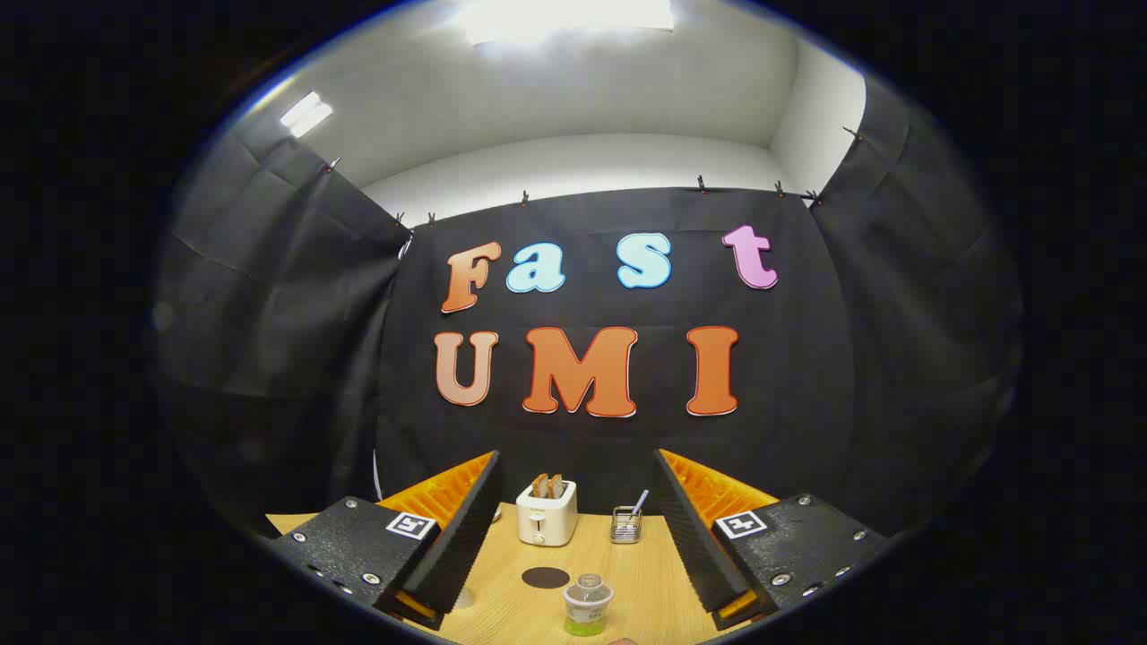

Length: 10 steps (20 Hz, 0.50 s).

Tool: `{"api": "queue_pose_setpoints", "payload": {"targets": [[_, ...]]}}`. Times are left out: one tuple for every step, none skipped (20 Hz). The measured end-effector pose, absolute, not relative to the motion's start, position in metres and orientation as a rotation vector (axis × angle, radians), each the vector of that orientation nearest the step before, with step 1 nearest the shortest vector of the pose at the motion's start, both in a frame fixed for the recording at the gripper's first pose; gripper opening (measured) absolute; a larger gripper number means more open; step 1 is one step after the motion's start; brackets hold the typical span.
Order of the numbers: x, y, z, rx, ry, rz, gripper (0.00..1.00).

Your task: Take the bottle from table, then pour the juice into the cup, finally place the bottle on the coaster

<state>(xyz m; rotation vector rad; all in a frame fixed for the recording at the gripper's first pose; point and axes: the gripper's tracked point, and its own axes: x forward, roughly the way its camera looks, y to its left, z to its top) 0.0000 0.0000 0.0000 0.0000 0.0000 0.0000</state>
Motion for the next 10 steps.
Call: {"api": "queue_pose_setpoints", "payload": {"targets": [[0.001, -0.002, 0.000, -0.003, -0.005, -0.006, 0.98], [0.000, -0.003, -0.001, -0.015, -0.008, -0.008, 0.97], [0.000, -0.003, -0.001, -0.033, -0.012, -0.012, 0.98], [0.000, -0.004, -0.002, -0.050, -0.014, -0.016, 0.98], [0.000, -0.002, -0.004, -0.066, -0.015, -0.015, 0.98], [0.000, 0.000, -0.006, -0.077, -0.011, -0.014, 0.97], [0.000, 0.001, -0.009, -0.082, -0.002, -0.014, 0.98], [-0.001, 0.002, -0.011, -0.079, 0.008, -0.010, 0.98], [0.000, 0.003, -0.013, -0.071, 0.017, -0.005, 0.98], [0.000, 0.003, -0.015, -0.061, 0.022, -0.001, 0.98]]}}
